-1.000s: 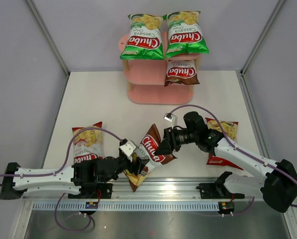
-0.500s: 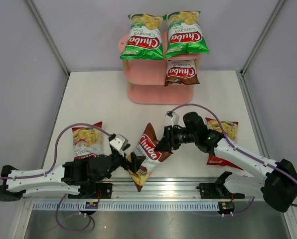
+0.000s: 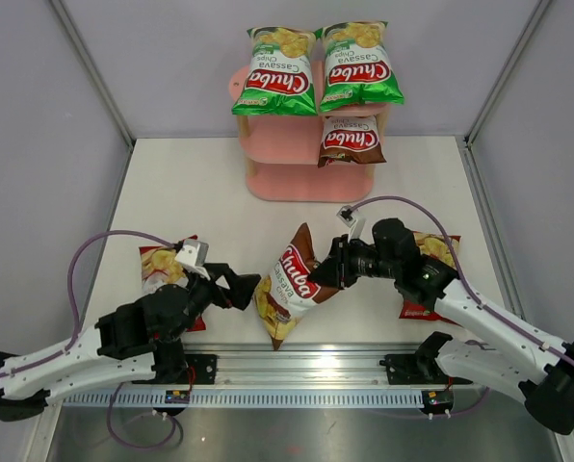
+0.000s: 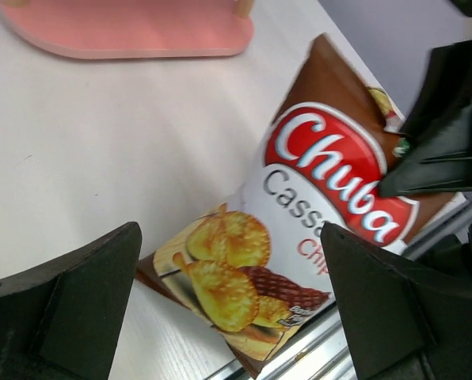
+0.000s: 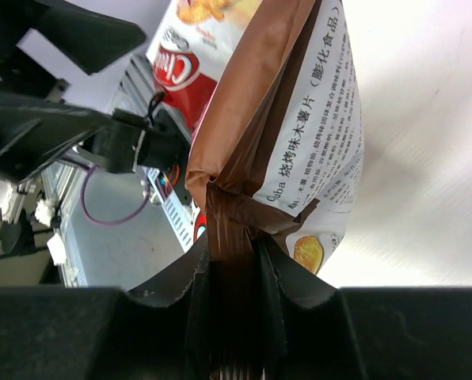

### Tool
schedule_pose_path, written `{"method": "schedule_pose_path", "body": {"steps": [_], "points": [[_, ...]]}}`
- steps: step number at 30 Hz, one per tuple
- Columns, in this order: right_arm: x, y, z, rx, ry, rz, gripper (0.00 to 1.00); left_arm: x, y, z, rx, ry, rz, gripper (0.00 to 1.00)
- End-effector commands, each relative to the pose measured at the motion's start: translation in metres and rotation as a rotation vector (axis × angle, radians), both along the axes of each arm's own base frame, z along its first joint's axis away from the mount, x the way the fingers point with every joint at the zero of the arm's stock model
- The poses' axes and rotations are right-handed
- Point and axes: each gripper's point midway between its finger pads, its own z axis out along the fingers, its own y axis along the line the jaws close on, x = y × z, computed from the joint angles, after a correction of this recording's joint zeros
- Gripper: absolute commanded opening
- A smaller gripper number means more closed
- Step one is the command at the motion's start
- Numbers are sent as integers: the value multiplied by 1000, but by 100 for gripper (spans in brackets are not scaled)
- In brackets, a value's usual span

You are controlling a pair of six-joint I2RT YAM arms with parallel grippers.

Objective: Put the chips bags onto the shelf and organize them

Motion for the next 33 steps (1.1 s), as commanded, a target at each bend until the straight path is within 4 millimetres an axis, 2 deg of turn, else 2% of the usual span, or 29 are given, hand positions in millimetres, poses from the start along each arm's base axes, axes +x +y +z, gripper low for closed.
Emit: {"method": "schedule_pose_path", "body": {"steps": [1,2,6,8,12,13,14,15,17,19,21,22,24,26,27,31,33], "points": [[10,-2,55,81,-144,-51,0,5,-6,21,-74,21,-9,99],[9,-3,65,91,-164,-49,0,8,-12,16,-51,37,-17,99],[8,-18,89,87,-232,-99,0,10,-29,21,-99,55,-45,99],[10,-25,100,95,-270,-137,0,13,-26,21,-146,86,-1,99],[19,-43,123,166,-345,-268,0,14,-11,19,-271,122,76,99],[20,-45,127,178,-356,-280,0,14,0,28,-327,108,101,99],[21,-47,126,182,-357,-296,0,13,4,25,-342,111,111,99],[24,-51,135,212,-380,-328,0,12,9,24,-353,116,125,99],[26,-53,141,247,-396,-353,0,14,26,28,-402,115,184,99],[25,-55,158,306,-438,-369,0,14,34,25,-395,119,208,99],[22,-59,175,360,-479,-375,0,13,27,25,-400,116,183,99],[21,-61,178,378,-484,-380,0,9,16,24,-385,118,128,99],[12,-68,198,450,-527,-384,0,6,2,33,-429,102,60,99],[4,-74,208,483,-542,-378,0,-2,-13,37,-439,91,-29,99],[0,-76,212,499,-549,-372,0,-4,-16,45,-470,76,-50,99],[-15,-84,222,565,-558,-355,0,-14,-28,57,-517,34,-149,99],[-25,-89,231,614,-568,-344,0,-21,-34,75,-571,-18,-212,99]]}}
